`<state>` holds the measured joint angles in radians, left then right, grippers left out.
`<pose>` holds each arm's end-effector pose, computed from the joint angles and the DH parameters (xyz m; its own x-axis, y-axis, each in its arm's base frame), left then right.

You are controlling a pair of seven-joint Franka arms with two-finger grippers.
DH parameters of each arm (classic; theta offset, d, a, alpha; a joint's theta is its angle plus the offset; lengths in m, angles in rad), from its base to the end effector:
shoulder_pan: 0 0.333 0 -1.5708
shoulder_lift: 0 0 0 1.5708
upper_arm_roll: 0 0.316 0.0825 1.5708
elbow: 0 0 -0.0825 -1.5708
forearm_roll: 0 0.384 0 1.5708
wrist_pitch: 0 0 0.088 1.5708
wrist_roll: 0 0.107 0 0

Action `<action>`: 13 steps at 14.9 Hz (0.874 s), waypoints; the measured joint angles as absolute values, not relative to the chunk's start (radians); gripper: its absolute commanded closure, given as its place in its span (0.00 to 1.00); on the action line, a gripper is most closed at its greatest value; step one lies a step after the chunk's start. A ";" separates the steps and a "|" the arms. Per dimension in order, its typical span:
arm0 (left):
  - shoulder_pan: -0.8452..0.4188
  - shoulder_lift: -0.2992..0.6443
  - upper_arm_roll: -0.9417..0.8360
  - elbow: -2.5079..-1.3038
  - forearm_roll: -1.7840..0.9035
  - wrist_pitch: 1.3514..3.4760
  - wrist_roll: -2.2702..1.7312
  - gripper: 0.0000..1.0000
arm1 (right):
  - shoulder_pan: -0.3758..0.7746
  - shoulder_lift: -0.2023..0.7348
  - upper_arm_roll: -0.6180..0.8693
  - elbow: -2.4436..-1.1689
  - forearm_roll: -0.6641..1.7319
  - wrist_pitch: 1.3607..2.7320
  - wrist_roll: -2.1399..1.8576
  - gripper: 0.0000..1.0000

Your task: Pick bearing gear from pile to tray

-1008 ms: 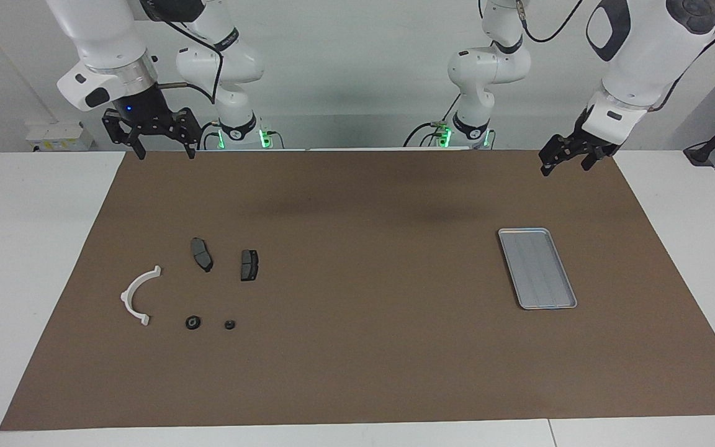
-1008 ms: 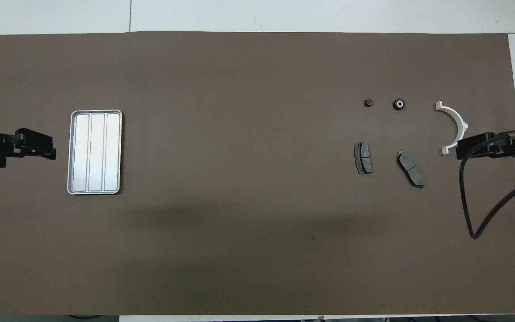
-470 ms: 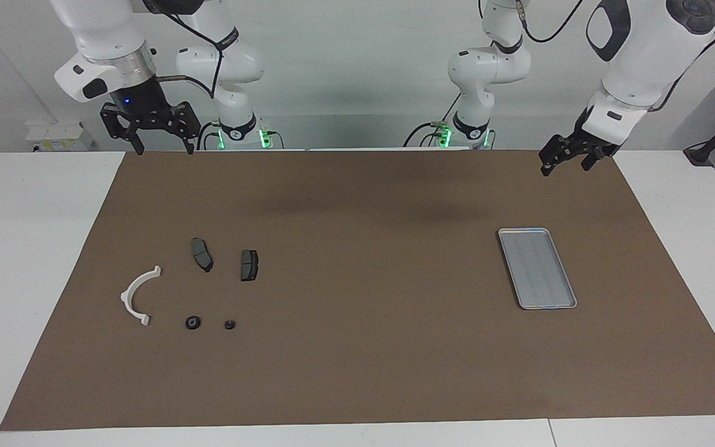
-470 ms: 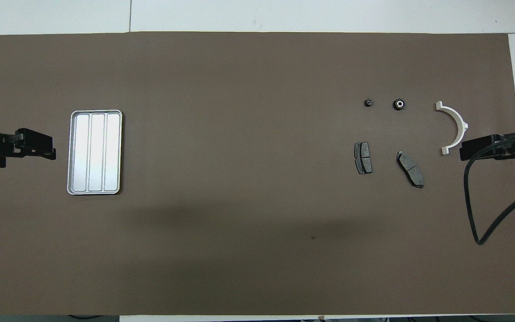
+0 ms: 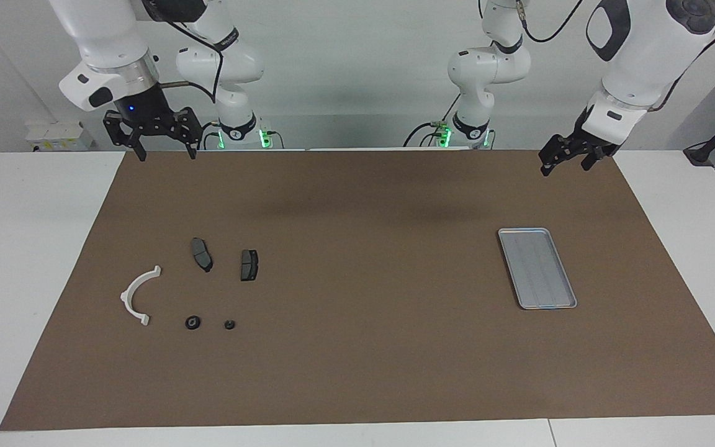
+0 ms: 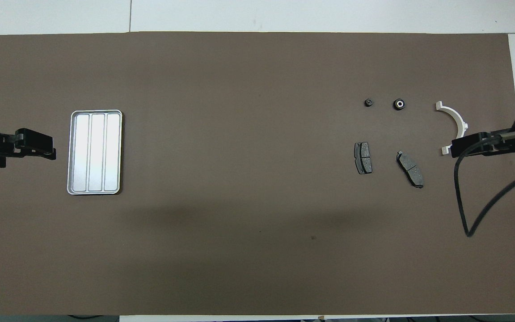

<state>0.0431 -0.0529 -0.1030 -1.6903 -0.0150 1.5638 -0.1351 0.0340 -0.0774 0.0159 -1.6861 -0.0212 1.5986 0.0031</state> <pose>0.5331 -0.0349 0.5963 0.9943 0.0757 -0.0744 0.0759 -0.9971 -0.0005 0.5310 0.0246 0.6145 0.9988 0.0473 -0.0100 0.0475 -0.9986 0.0224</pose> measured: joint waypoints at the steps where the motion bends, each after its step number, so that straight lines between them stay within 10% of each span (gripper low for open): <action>1: 0.043 -0.053 -0.103 -1.690 -0.015 1.564 -0.135 0.00 | 0.034 -0.053 0.016 -1.706 -0.021 1.632 0.019 0.00; 13: 0.043 -0.053 -0.103 -1.690 -0.015 1.564 -0.135 0.00 | 0.080 0.408 0.016 -1.717 -0.063 2.086 0.231 0.00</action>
<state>0.0431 -0.0529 -0.1030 -1.6903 -0.0150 1.5638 -0.1351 0.0803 0.4084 0.0159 -1.7167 -0.0628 2.0864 0.2314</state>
